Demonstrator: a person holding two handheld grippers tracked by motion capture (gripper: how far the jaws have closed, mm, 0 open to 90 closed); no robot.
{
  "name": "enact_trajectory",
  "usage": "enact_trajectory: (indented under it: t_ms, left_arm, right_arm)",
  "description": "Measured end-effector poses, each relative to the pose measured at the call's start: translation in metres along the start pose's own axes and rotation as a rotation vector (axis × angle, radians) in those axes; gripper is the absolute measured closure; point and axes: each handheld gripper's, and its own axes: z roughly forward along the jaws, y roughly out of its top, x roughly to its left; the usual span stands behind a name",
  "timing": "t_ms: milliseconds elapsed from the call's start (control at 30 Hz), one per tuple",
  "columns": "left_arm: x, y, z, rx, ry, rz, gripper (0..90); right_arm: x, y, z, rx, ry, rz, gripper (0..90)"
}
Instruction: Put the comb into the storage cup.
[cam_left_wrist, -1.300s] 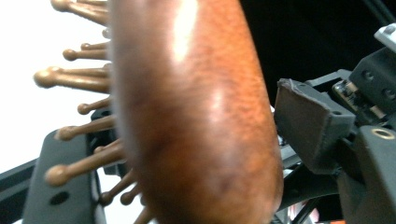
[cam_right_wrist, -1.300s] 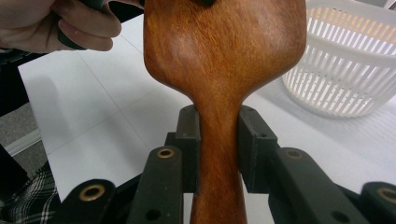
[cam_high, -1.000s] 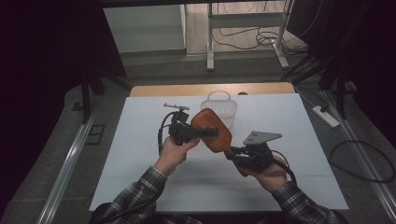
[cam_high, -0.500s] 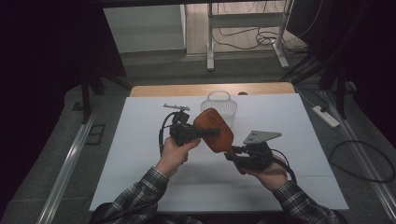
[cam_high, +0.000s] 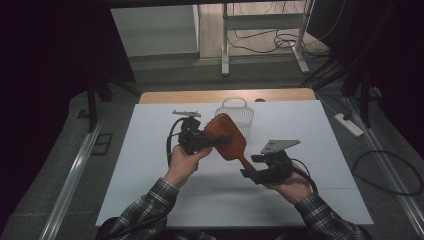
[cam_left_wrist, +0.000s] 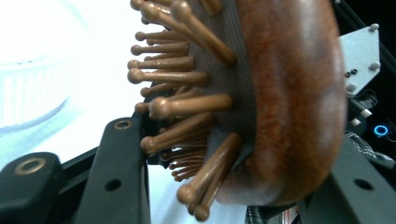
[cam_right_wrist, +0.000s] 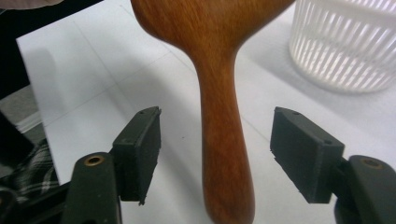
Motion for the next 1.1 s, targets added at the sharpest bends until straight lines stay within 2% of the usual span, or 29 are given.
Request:
enact_trajectory:
  t_ms: [267, 400, 667, 800, 1100]
  left_arm:
    - [-0.001, 0.002, -0.003, 0.0, 0.031, 0.02, 53.8]
    - [-0.003, 0.003, -0.005, 0.002, 0.05, 0.035, 53.8]
    - [-0.005, 0.007, -0.008, 0.017, 0.075, 0.058, 53.7]
    - [-0.003, 0.009, -0.011, 0.013, 0.082, 0.058, 53.7]
    - [0.0, 0.012, -0.02, 0.0, 0.098, 0.055, 53.6]
  right_arm:
    - [0.0, -0.003, -0.003, 0.016, -0.03, -0.027, 26.0]
    - [-0.004, -0.004, -0.004, 0.036, 0.0, 0.018, 24.0]
    - [-0.004, -0.008, -0.004, 0.088, -0.029, 0.015, 15.3]
    - [-0.005, -0.01, -0.005, 0.111, -0.023, 0.012, 11.6]
    - [-0.01, -0.019, -0.009, 0.136, -0.046, -0.004, 0.6]
